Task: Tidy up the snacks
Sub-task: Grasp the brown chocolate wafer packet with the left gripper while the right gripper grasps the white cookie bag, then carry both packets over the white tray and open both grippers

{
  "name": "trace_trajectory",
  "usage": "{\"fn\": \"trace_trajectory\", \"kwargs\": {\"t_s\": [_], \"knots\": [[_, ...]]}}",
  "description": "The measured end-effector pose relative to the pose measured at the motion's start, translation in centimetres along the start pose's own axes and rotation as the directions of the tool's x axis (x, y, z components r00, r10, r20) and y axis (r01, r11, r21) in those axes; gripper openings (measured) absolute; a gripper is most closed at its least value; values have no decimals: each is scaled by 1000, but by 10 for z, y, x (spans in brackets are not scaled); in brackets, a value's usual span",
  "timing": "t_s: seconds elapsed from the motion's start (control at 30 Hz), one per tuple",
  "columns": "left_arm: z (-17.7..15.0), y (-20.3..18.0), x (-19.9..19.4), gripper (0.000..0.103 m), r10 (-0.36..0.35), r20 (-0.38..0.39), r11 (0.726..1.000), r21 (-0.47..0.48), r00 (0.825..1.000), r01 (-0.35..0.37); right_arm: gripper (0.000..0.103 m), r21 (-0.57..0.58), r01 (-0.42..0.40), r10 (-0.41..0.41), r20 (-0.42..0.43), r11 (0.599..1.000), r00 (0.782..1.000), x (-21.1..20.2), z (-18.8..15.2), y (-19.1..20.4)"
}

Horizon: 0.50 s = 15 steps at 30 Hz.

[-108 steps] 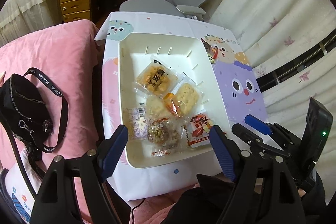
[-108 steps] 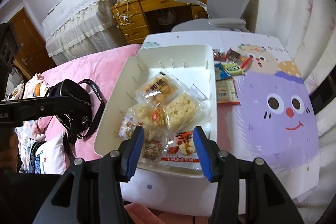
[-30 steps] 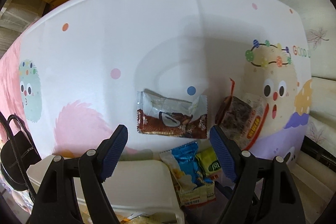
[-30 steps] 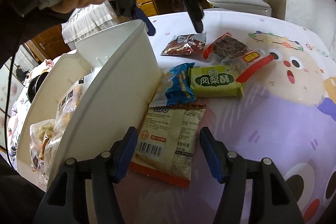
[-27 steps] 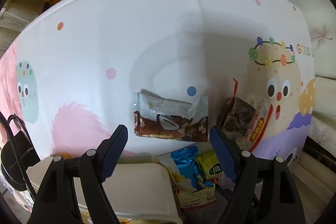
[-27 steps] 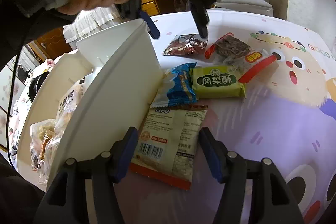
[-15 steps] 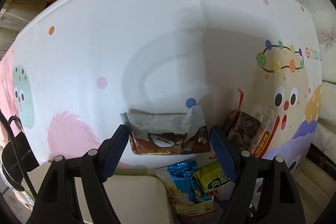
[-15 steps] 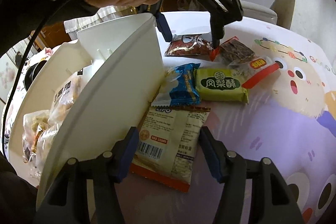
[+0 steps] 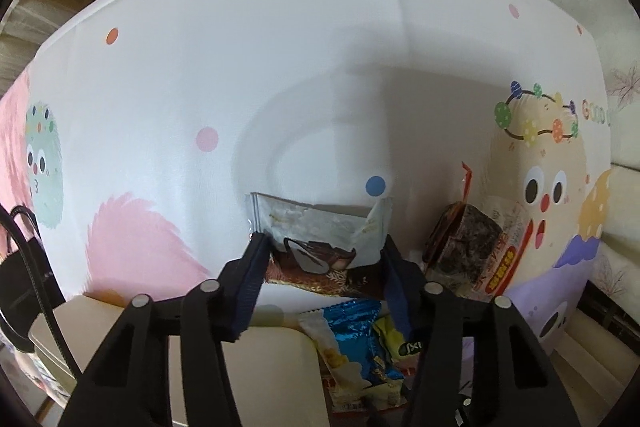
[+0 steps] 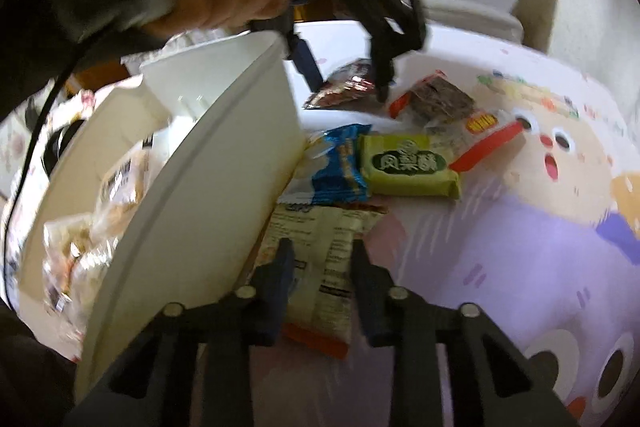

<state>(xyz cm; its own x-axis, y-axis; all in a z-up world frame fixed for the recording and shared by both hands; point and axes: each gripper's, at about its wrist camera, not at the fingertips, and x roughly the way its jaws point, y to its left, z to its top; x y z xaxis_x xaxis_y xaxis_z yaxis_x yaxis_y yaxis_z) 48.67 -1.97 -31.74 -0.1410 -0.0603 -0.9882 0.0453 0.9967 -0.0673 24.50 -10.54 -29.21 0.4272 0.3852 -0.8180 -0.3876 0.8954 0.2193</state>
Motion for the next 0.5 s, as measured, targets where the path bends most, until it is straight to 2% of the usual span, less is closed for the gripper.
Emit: {"fn": "trace_trajectory", "kwargs": {"t_s": [0.03,0.17,0.5], "knots": [[-4,3,-1,48,-6,2,1000,-3,1000,6,16,23,-1,1,-1,1000,1000,-2,1,-4],[-9,9,-6,41,-37,13,999,-18,999,37,3,30,8,-8,-5,1000,1000,-6,4,-6],[-22,17,-26,31,-78,69,997,-23,995,79,1,50,25,-25,-2,998,1000,-20,1,-5]]}}
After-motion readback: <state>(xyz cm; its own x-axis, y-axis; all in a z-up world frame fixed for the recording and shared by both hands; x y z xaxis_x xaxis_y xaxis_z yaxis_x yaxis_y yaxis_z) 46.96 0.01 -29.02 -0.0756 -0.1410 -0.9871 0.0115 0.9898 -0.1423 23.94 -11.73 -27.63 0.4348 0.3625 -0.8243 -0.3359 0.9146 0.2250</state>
